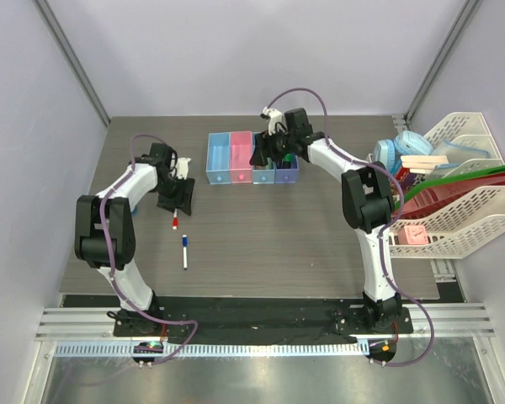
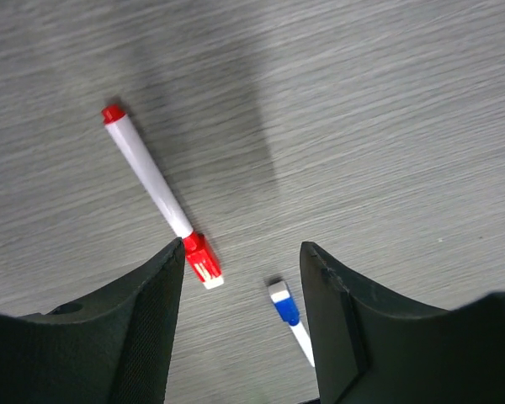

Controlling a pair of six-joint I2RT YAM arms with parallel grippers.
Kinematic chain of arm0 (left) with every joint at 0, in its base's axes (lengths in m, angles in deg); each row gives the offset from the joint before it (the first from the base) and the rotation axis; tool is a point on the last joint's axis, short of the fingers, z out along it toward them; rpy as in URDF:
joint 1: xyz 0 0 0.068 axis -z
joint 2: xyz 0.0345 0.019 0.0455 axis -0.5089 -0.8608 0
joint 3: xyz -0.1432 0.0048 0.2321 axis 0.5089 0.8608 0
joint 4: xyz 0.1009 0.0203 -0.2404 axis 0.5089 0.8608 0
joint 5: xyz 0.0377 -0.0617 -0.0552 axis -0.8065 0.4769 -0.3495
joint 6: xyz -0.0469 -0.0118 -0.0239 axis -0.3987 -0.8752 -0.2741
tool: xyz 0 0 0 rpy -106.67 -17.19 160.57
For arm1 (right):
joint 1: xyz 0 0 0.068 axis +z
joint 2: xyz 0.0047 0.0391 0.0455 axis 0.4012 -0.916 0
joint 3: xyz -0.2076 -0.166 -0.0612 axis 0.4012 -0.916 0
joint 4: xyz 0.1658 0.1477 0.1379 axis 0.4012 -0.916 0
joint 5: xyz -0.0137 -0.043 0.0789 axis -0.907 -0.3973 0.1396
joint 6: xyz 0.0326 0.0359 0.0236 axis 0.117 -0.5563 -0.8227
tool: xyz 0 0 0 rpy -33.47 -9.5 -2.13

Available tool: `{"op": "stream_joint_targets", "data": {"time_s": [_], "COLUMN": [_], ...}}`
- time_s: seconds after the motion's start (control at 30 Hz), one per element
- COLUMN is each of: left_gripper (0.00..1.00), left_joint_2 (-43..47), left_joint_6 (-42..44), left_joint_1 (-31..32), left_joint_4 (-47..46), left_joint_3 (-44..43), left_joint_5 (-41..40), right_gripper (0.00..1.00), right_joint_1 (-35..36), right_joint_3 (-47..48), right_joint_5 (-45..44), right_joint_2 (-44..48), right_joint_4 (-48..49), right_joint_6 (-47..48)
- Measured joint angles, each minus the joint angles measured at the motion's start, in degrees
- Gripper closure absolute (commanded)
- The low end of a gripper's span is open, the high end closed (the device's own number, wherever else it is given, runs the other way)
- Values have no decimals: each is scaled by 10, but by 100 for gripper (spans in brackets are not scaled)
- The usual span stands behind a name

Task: Sort the stationery into containers
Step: Place the pen in the storage box.

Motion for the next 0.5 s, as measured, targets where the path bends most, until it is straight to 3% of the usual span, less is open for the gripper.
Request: {"op": "stream_joint_targets", "data": {"time_s": [0.3,0.5], "left_gripper": [43,65], "left_joint_2": [0,0], "left_joint_6": [6,13], "left_joint_1": [-17,-23], "left_joint_4": [-4,-7], "left_joint_3": [35,54], "left_joint_5": [-9,-9], "right_gripper": [25,24], "right_joint_1": [2,5], "right_joint_3": [-26,-80], "right_joint_5": [-20,-44], "right_joint_2": [36,118], "right_joint_4": [-18,-48], "right_joint_6": [17,68]}}
